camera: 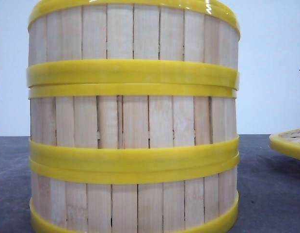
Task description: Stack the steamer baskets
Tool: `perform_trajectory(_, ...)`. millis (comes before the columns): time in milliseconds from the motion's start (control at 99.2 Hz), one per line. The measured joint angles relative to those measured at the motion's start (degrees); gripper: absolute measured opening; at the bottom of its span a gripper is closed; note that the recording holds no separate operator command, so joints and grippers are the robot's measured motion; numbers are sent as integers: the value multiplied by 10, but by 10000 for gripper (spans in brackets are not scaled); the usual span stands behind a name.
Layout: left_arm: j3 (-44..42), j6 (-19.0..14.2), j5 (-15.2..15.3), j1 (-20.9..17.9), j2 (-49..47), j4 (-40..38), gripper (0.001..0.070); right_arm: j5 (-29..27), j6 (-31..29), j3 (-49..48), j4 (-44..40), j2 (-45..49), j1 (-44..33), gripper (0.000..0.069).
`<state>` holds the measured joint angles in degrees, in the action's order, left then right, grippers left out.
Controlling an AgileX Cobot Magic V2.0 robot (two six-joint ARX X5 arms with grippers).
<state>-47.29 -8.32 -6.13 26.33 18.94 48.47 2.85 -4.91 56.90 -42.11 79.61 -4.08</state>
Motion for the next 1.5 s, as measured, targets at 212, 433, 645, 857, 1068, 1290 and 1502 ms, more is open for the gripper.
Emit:
perform_trajectory(212,0,0,0,0,0,0,273,0,0,0,-1,0,0,58)
perform_trajectory(433,0,0,0,0,0,0,273,9,0,23,-41,-12,4,57)
perform_trajectory(645,0,0,0,0,0,0,273,26,2,111,-85,-64,28,57)
perform_trajectory(857,0,0,0,0,0,0,273,81,17,188,-147,-95,96,57)
perform_trajectory(1068,0,0,0,0,0,0,273,134,14,242,-148,-114,190,57)
perform_trajectory(1290,0,0,0,0,0,0,273,148,3,247,-146,-112,316,56)
perform_trajectory(1502,0,0,0,0,0,0,273,116,-1,247,-124,-112,420,56)
